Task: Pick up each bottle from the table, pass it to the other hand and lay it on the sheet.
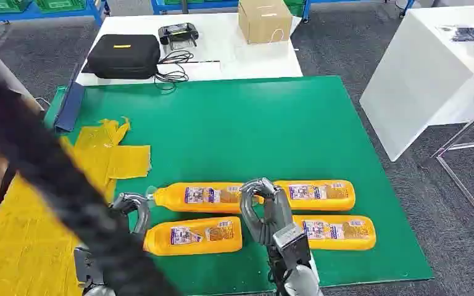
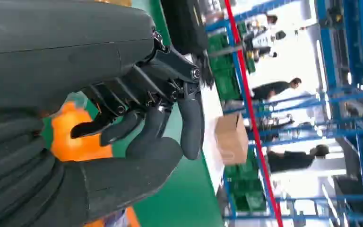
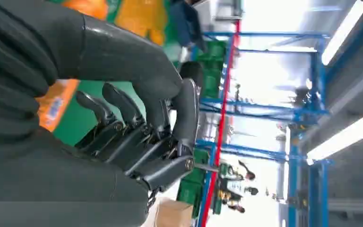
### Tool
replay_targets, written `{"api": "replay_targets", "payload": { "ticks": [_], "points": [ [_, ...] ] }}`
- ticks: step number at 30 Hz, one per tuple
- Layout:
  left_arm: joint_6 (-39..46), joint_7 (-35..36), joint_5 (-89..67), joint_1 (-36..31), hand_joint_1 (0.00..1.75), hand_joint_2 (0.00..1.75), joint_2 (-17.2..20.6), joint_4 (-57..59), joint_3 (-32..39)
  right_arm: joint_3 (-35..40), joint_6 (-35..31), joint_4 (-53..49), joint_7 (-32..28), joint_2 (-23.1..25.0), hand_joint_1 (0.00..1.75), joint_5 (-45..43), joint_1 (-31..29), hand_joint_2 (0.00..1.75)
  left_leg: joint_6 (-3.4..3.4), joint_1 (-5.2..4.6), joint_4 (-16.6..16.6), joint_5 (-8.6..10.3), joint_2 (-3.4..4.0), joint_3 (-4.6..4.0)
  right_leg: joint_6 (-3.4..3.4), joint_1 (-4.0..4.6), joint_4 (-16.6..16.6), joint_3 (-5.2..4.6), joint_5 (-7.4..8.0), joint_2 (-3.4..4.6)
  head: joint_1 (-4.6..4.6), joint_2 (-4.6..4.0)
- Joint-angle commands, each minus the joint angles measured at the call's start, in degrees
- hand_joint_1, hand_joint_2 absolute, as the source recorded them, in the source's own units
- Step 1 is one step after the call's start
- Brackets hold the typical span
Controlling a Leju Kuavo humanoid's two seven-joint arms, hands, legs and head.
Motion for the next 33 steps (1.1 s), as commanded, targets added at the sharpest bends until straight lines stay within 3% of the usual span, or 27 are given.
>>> {"api": "replay_targets", "payload": {
  "ticks": [1, 2, 3, 4, 5, 16, 19, 23, 33],
  "points": [
    [0.26, 0.24, -0.77, -2.71, 1.75, 1.75, 0.12, 2.28, 1.89, 4.54, -1.91, 0.68, -0.11, -2.77, 1.54, 1.35, -4.81, 1.75, 0.03, 0.02, 0.00, -0.10, 0.10, 0.18, 0.00, 0.04, -0.08, 0.21, -0.04, 0.03, 0.00, 0.00],
    [0.27, 0.24, -0.78, -2.79, 1.75, 1.75, 0.12, 2.40, 1.97, 4.64, -1.96, 0.58, 0.09, -2.93, 0.51, 1.57, -5.05, 1.75, 0.03, 0.00, 0.01, -0.09, 0.08, 0.15, -0.01, 0.03, -0.05, 0.18, -0.05, 0.00, 0.00, 0.00],
    [0.44, 0.26, -0.97, -2.88, 1.50, 1.75, 0.07, 2.61, 2.12, 4.84, -2.56, 0.54, 0.44, -3.31, 0.17, 2.71, -5.56, 1.75, 0.03, 0.00, 0.02, -0.10, 0.08, 0.16, -0.01, 0.04, -0.06, 0.20, -0.05, -0.01, 0.00, 0.00],
    [0.53, 0.28, -0.98, -2.98, 0.33, 1.75, -0.03, 2.91, 2.33, 5.03, -3.15, 0.58, 1.21, -3.75, 0.00, 4.07, -6.19, 1.75, 0.02, -0.03, 0.00, -0.07, 0.08, 0.10, -0.01, 0.02, -0.04, 0.13, -0.02, 0.01, 0.00, 0.00],
    [0.69, 0.38, -1.20, -3.04, 0.00, 1.75, -0.16, 3.20, 2.60, 5.69, -3.76, 1.08, 2.64, -4.64, 0.00, 6.59, -7.26, 1.75, 0.02, 0.00, 0.02, -0.11, 0.11, 0.15, -0.02, 0.05, -0.07, 0.20, -0.04, 0.02, 0.00, 0.00],
    [0.74, 0.38, -1.21, -3.01, 0.00, 1.75, -0.20, 3.28, 2.70, 5.62, -3.86, 1.46, 2.59, -4.58, 0.00, 6.52, -7.56, 1.75, 0.03, -0.01, -0.01, -0.09, 0.06, 0.16, -0.01, -0.01, -0.09, 0.20, -0.05, -0.04, 0.00, 0.00],
    [0.82, 0.50, -1.55, -2.80, 0.00, 1.75, -0.51, 2.82, 3.62, 8.35, -6.95, 5.03, 9.95, -7.41, 0.00, 19.80, -11.56, 1.75, 0.04, -0.01, -0.01, -0.07, 0.09, 0.15, 0.00, -0.01, -0.10, 0.18, -0.02, 0.00, 0.00, 0.00],
    [-0.83, 1.42, -2.44, -2.66, 0.00, 1.75, -0.93, 1.74, 4.90, 11.11, -6.06, 11.50, 17.49, -9.31, 0.00, 32.74, -17.82, 1.75, 0.04, 0.00, -0.01, -0.07, 0.26, 0.16, 0.00, 0.00, -0.12, 0.17, 0.05, 0.17, 0.00, 0.00],
    [-2.29, 2.94, -3.01, -2.14, 0.00, 1.75, -2.29, 0.83, 6.14, 14.99, -5.62, 21.15, 29.89, -9.47, 0.00, 53.46, -23.57, 1.75, 0.07, -0.01, -0.02, -0.03, 0.14, 0.13, 0.01, -0.01, -0.09, 0.17, 0.02, 0.05, 0.00, 0.00]
  ]
}}
